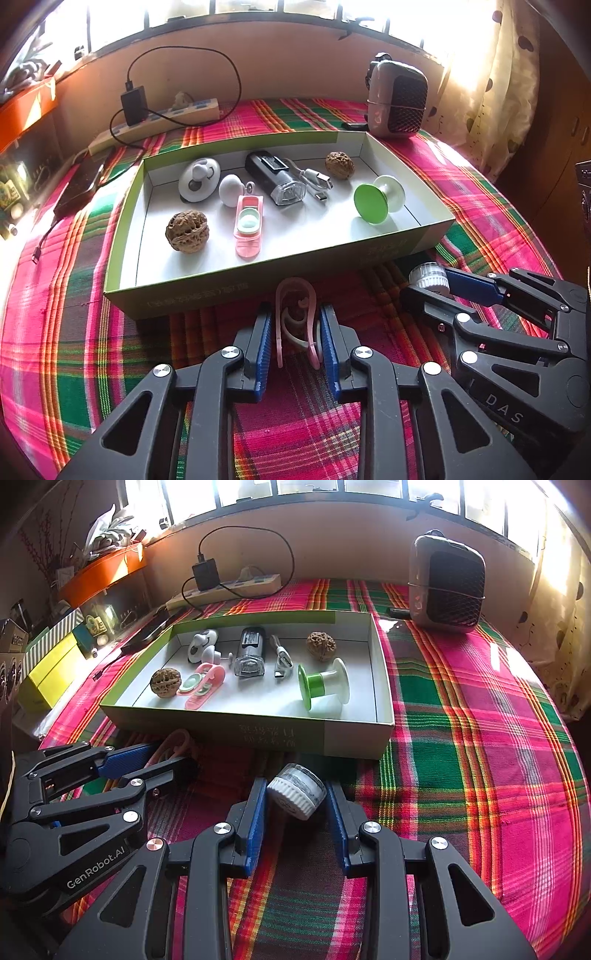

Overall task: Organize objects
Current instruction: 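Close the left gripper on the pink ear-hook clip while the right gripper holds the jar, then lift the pink clip and white jar and carry both over the box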

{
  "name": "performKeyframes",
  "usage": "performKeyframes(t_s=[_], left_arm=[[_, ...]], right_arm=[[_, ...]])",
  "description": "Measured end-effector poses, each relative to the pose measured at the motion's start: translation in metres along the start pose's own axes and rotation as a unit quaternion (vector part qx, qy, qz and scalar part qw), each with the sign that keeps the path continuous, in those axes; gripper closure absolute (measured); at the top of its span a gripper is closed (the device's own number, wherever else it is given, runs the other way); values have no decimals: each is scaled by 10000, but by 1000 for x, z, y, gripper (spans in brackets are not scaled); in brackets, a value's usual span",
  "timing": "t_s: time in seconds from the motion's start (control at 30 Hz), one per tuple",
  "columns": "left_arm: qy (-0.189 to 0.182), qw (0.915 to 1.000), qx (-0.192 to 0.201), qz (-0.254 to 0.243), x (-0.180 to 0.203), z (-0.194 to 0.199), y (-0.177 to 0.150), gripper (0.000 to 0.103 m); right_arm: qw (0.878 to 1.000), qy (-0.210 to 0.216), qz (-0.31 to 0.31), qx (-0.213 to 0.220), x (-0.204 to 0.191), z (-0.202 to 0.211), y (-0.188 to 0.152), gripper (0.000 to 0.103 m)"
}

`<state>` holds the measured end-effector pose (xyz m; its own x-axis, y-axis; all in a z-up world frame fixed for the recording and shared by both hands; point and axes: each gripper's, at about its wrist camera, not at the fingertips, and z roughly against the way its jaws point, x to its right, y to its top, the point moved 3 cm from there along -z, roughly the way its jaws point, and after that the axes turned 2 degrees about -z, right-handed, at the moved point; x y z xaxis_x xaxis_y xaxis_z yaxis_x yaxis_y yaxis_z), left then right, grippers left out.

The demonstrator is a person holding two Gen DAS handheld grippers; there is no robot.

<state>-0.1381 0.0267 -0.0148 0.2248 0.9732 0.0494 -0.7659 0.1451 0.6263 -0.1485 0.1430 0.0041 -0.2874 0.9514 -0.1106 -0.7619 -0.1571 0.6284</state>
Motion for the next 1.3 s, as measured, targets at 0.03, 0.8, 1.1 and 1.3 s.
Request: performKeyframes(t_s=[0.03, 0.8, 1.1, 1.3], left_arm=[[1, 10000, 2, 5, 0, 0, 0, 81], [-18, 10000, -5, 8, 0, 4, -1, 82], [-18, 9998, 181, 0, 0, 22, 4, 82], [-32, 9997, 261, 22, -2, 30, 9, 82]], right_arm=[[10000, -1, 1, 0, 0, 0, 0, 70], [10000, -15, 56, 19, -2, 2, -1, 70], [9998, 87, 71, 168, -7, 16, 4, 70], [9996, 92, 78, 245, -7, 22, 9, 70]])
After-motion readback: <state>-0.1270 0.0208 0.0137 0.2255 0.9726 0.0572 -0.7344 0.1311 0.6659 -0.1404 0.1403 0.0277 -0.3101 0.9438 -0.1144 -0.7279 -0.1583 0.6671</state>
